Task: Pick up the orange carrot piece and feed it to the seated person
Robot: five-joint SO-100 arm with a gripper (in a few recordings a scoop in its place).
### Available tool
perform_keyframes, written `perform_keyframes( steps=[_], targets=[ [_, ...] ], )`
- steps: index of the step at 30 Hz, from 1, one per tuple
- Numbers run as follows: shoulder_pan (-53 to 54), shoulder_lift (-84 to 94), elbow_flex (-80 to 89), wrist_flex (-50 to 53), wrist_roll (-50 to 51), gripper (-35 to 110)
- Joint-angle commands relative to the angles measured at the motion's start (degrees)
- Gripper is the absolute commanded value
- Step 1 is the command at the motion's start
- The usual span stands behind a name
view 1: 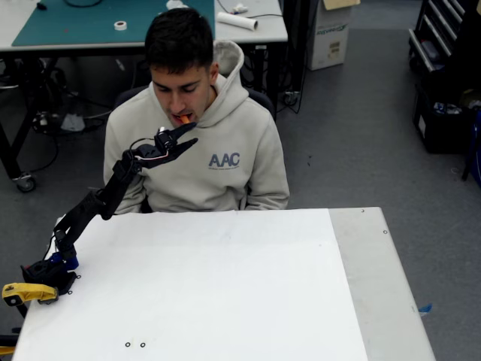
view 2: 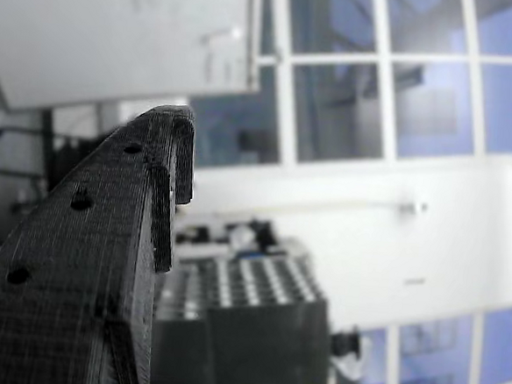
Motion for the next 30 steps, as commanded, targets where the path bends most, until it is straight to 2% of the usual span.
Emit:
perform_keyframes(
  steps=[1,9,12,20,30],
  targets=[
    [0.5,7.8,-4.7,0.1,-0.7,27],
    [-0.2,7.8,-4.1,0.2,0.0,-5],
    [-0.2,8.3,-2.9,0.2,0.0,0],
    [0.1,15.5,11.1,0.2,0.9,-3],
    [-0.2,37.5,40.6,-0.4,21.4,-3]
  ],
)
